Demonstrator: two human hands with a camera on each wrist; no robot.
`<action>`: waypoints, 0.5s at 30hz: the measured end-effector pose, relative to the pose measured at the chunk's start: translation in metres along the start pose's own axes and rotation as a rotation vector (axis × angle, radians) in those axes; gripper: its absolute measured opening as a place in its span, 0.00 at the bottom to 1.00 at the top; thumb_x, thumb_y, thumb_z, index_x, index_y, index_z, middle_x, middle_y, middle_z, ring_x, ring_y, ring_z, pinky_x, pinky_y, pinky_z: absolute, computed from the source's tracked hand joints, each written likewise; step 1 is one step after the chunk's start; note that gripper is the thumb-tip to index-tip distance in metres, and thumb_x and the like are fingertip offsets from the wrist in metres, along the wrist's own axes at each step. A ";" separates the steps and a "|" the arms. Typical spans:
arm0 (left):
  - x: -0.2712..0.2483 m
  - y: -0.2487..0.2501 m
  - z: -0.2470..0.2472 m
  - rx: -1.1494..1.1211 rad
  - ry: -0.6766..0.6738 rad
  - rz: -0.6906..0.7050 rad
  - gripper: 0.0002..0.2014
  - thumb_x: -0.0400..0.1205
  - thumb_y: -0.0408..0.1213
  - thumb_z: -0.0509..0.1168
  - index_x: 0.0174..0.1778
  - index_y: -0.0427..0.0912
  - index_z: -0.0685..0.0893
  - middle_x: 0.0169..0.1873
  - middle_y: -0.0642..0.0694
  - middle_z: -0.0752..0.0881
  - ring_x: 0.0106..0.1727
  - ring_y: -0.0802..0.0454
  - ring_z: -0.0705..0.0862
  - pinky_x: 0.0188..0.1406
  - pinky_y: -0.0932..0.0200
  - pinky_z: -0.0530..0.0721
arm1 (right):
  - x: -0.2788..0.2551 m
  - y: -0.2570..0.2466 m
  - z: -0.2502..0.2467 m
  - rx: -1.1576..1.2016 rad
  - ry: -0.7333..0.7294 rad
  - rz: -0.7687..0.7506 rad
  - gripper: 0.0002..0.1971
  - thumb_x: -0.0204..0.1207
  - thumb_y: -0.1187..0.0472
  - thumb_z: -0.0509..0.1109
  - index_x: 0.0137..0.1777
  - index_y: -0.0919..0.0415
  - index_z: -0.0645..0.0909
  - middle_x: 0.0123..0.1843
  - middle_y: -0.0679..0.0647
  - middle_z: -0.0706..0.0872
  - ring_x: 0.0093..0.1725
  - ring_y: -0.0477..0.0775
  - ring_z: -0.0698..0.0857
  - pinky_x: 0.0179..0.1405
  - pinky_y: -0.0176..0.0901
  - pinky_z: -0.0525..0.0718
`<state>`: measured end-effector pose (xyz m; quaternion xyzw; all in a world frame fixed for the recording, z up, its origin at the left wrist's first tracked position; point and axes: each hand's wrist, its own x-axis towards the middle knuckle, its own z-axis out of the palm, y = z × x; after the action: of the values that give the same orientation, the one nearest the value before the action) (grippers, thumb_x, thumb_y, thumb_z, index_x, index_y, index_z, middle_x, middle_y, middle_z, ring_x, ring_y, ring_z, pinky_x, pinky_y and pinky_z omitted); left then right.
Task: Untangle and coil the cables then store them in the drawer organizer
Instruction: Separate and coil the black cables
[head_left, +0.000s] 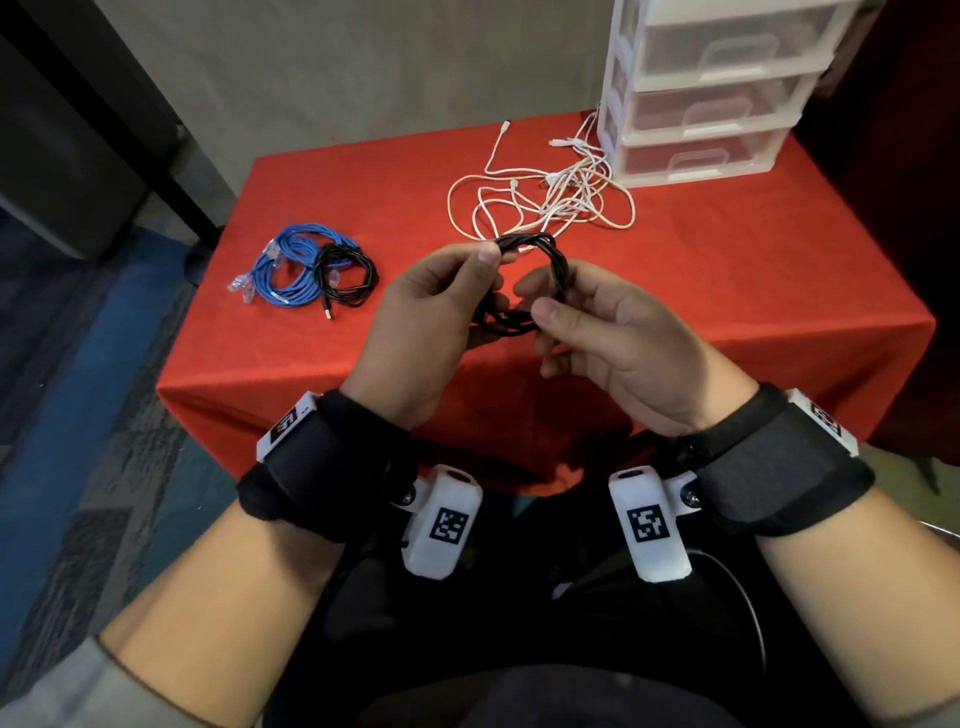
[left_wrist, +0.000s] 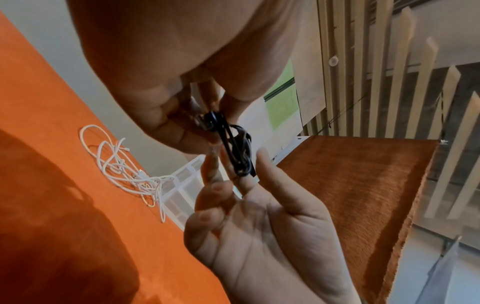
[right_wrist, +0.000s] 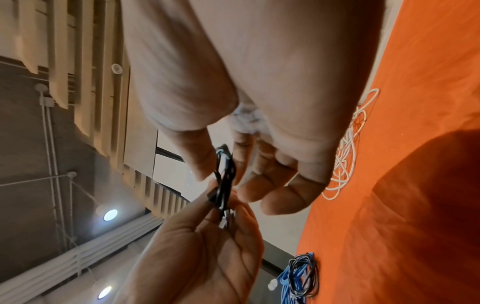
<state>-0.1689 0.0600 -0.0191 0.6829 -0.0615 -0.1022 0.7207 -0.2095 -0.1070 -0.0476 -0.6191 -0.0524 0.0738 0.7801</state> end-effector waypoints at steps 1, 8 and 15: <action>-0.001 0.000 0.000 0.002 -0.008 0.001 0.09 0.89 0.39 0.63 0.52 0.44 0.89 0.37 0.51 0.82 0.38 0.57 0.82 0.50 0.48 0.84 | 0.001 0.000 0.001 -0.001 0.006 0.004 0.15 0.79 0.59 0.71 0.64 0.60 0.80 0.50 0.56 0.81 0.44 0.48 0.81 0.42 0.44 0.82; -0.004 -0.002 -0.006 -0.065 -0.039 -0.045 0.09 0.90 0.39 0.62 0.53 0.44 0.88 0.39 0.50 0.83 0.42 0.56 0.85 0.46 0.55 0.88 | 0.004 0.000 0.000 -0.014 0.082 -0.011 0.09 0.84 0.64 0.69 0.63 0.61 0.81 0.55 0.64 0.83 0.41 0.50 0.83 0.41 0.44 0.82; -0.004 -0.005 -0.012 -0.163 -0.118 -0.117 0.09 0.90 0.39 0.61 0.58 0.41 0.86 0.42 0.49 0.86 0.45 0.54 0.87 0.48 0.55 0.88 | 0.006 0.002 -0.001 0.054 0.165 -0.003 0.05 0.86 0.68 0.65 0.57 0.63 0.81 0.48 0.61 0.88 0.37 0.49 0.85 0.40 0.41 0.83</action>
<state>-0.1703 0.0720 -0.0242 0.6171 -0.0555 -0.1889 0.7619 -0.2038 -0.1069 -0.0495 -0.6018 0.0134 0.0228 0.7982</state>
